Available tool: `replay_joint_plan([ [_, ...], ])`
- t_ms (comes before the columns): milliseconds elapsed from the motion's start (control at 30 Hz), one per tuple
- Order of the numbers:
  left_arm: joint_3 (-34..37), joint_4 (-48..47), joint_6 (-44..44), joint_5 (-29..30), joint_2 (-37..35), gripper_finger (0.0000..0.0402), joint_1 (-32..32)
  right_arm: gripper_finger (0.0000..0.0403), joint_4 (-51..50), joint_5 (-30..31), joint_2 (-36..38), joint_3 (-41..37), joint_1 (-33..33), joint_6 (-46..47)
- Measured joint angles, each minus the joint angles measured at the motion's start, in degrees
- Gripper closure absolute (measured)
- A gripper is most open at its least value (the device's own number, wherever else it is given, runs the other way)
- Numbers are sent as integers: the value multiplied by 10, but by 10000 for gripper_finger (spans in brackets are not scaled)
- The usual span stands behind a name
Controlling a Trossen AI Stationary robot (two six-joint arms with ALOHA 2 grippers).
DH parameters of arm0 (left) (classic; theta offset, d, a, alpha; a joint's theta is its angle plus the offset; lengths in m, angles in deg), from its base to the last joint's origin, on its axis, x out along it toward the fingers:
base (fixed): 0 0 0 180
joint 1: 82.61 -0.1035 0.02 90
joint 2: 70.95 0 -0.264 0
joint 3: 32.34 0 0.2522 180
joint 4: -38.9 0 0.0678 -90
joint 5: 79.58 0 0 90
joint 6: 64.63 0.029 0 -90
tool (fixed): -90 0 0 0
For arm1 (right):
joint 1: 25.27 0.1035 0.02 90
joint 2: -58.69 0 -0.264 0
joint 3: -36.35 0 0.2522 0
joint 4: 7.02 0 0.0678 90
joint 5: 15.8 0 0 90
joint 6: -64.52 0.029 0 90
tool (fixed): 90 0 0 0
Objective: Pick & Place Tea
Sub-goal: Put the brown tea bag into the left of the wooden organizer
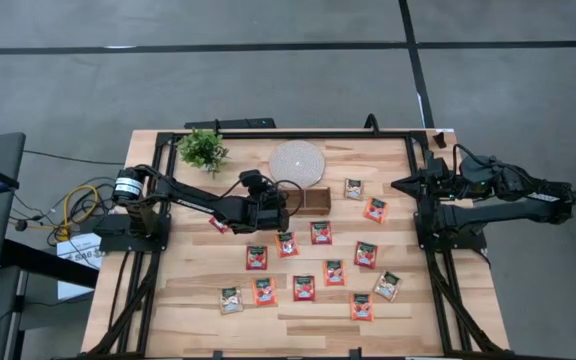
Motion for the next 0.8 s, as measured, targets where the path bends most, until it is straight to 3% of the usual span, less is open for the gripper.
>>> replay_joint_plan([
  [300, -4, -3, 50, 32, 0, 302, 0, 403, 0, -1, 0, 0, 0, 0],
  [400, -31, -22, 71, 62, 0, 302, 5, 403, 0, -1, 0, 0, 0, 0],
  [533, -92, -94, 52, 49, -9, 302, 13, 403, 0, -1, 0, 0, 0, 0],
  [633, -136, -180, -5, -22, -30, 302, 16, 403, 0, -1, 0, 0, 0, 0],
  [800, -166, -318, -134, -291, -71, 303, 14, 403, 0, -1, 0, 0, 0, 0],
])
